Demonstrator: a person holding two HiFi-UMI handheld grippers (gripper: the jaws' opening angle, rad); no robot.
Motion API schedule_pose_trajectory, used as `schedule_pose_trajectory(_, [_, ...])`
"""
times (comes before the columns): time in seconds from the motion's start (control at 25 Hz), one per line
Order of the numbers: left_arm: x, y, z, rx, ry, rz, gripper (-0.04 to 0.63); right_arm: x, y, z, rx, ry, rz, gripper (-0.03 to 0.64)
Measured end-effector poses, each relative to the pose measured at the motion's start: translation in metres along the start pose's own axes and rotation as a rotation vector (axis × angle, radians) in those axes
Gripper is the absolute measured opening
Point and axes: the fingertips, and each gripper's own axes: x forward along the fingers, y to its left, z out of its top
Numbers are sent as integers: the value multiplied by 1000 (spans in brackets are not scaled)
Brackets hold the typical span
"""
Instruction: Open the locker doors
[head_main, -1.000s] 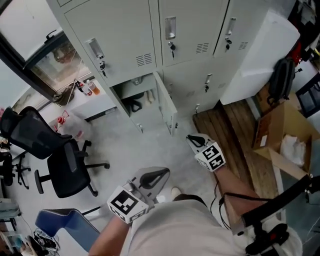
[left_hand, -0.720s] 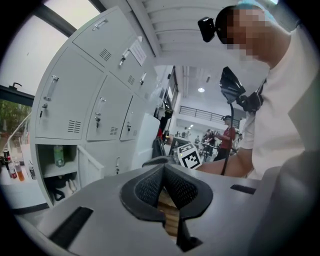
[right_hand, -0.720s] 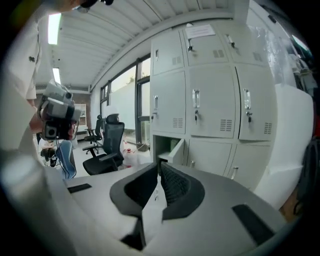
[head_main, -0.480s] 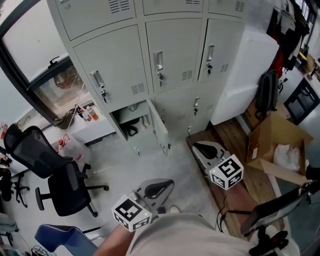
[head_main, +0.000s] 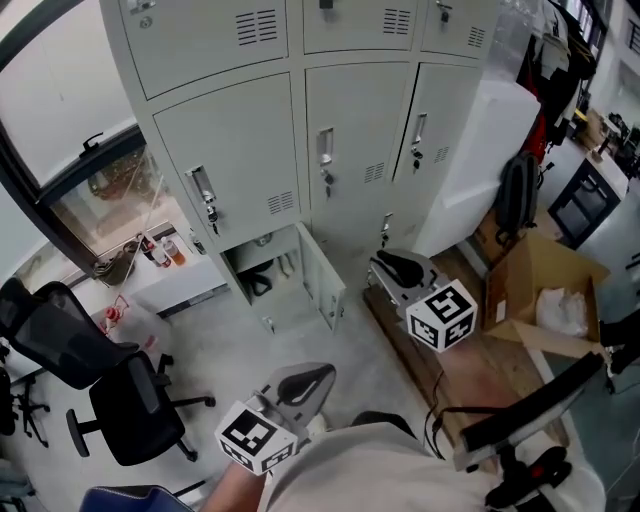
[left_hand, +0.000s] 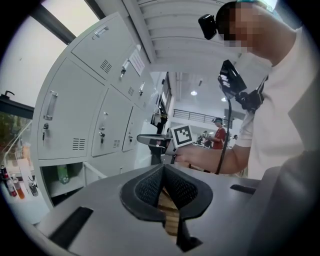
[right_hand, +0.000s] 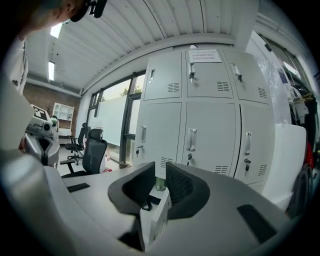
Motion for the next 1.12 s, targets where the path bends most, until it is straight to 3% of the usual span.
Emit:
schedule_pose_trajectory(0.16, [-19,21,-11,-10,8,25,11,31,-8,13,-14,-13,-33,35])
schedule_pose_trajectory(0.28, [-26,35,-10,-24,-7,46,11,61,-20,19,-24,-6,-40,92])
schedule_pose_trajectory(0.4, [-26,47,-9,-16,-2,67,11,92,-38,25,-29,-15,-52,92])
schedule_pose_trajectory(0.8, [12,83,15,-44,-23,152,11,187,-99,53,-21,-50,-17,140])
schedule_pose_trajectory(1.12, [33,105,21,-67,-30,224,11,231,-125,59,7,-68,-4,161])
